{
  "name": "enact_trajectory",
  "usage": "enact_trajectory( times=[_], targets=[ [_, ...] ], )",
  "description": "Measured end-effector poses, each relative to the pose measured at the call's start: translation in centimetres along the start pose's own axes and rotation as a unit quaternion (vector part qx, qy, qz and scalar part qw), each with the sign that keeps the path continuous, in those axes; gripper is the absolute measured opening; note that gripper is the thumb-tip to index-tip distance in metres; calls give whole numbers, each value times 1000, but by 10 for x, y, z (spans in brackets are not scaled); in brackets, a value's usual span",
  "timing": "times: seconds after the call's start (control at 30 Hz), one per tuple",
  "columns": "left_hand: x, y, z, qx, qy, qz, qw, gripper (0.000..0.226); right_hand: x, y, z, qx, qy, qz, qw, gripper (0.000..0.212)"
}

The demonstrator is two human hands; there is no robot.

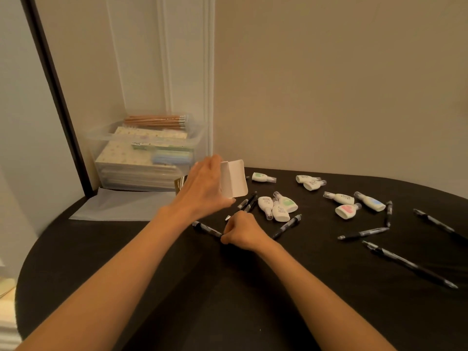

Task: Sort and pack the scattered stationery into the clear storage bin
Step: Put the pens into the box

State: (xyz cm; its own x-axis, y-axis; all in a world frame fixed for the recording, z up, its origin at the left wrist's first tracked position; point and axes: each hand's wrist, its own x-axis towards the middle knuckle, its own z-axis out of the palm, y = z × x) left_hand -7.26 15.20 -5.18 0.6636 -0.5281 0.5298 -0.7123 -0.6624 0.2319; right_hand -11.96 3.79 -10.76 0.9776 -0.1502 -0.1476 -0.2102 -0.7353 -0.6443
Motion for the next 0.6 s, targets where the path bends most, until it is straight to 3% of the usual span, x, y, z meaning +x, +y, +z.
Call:
enact_trajectory(
  times=[0.07,0.17,0.33,0.47,0.6],
  targets=[
    [2,1,2,-5,7,-2,1000,74,-1,5,-11,35,10,25,999,12],
    [6,5,6,-12,29,-7,999,78,-11,19,-38,194,20,59,979,2],
    [9,23,19,41,33,11,999,86,-31,54,-71,534,58,16,843,9],
    [3,36,39,65,-19,-10,998,88,-44,73,-73,640,79,1,765,25],
    [-4,44,57,77,-76,-35,994,93,-47,87,-73,656,129,-11,744,18]
  ],
)
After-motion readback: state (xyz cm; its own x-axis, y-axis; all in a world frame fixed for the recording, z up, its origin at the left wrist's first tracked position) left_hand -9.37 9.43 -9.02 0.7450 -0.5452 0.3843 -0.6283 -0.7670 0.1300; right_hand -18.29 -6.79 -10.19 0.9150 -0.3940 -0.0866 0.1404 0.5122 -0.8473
